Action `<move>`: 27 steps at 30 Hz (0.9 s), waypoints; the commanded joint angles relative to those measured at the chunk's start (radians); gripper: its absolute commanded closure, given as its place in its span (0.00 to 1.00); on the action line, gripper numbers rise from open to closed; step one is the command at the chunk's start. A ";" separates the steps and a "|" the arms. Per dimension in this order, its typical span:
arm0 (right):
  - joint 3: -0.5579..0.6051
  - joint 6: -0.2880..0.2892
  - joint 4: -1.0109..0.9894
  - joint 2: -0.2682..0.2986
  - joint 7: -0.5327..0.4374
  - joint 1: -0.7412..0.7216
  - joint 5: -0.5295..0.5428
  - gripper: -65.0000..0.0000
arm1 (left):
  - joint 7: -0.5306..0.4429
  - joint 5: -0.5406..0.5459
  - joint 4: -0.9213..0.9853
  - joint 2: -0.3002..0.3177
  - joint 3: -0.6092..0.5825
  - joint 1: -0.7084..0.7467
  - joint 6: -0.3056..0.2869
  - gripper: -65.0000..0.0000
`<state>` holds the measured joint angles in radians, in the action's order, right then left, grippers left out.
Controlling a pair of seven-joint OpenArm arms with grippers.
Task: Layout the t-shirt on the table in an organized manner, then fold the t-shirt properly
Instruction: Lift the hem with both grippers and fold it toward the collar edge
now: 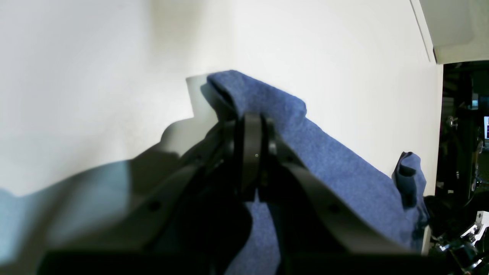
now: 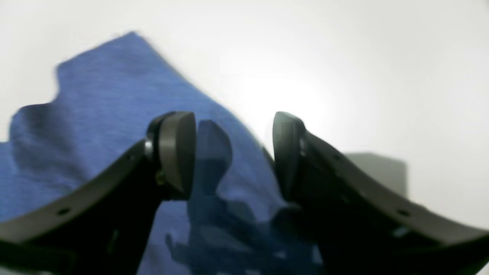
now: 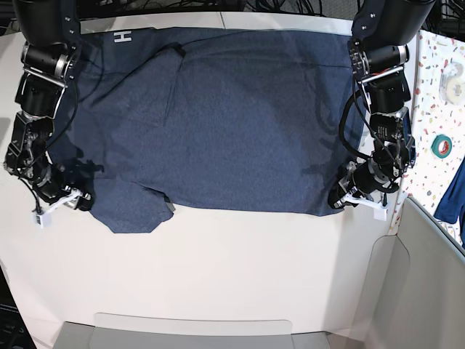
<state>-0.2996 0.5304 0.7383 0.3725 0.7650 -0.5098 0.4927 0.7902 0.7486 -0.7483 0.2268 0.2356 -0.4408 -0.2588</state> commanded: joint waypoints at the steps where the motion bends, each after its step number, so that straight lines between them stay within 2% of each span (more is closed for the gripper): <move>1: 0.010 0.004 -0.007 -0.003 0.070 0.001 -0.029 0.50 | 0.065 -0.070 0.008 -0.004 -0.009 0.006 0.039 1.00; 6: 0.013 0.009 -0.007 -0.011 0.073 0.001 -0.029 0.50 | 0.065 -0.070 0.008 -0.004 -0.009 0.006 0.039 1.00; 8: 0.015 0.009 -0.007 -0.011 0.080 0.001 -0.032 0.55 | 0.065 -0.070 0.008 -0.004 -0.009 0.006 0.039 1.00; 10: 0.015 0.010 -0.006 -0.011 0.080 0.001 -0.033 0.66 | 0.065 -0.070 0.008 -0.004 -0.009 0.006 0.039 1.00; 13: 0.017 0.010 -0.009 -0.011 0.077 0.003 -0.036 0.96 | 0.065 -0.070 0.008 -0.005 -0.008 0.006 0.040 1.00; 14: 0.017 0.010 -0.009 -0.011 0.077 0.003 -0.036 1.00 | 0.065 -0.068 0.008 -0.005 -0.003 0.006 0.040 1.00; 19: 0.029 0.010 0.000 -0.011 0.072 0.003 -0.035 1.00 | 0.070 -0.064 -0.007 -0.005 0.001 0.004 0.039 1.00; 27: 0.030 0.012 0.157 -0.008 0.072 0.023 -0.035 1.00 | 0.077 -0.064 -0.184 -0.025 -0.008 0.007 0.037 1.00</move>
<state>-0.2684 0.5400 0.8753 0.3473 0.8402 -0.4637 0.4603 0.8505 0.7029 -0.9176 0.1932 0.2306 -0.4183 -0.2291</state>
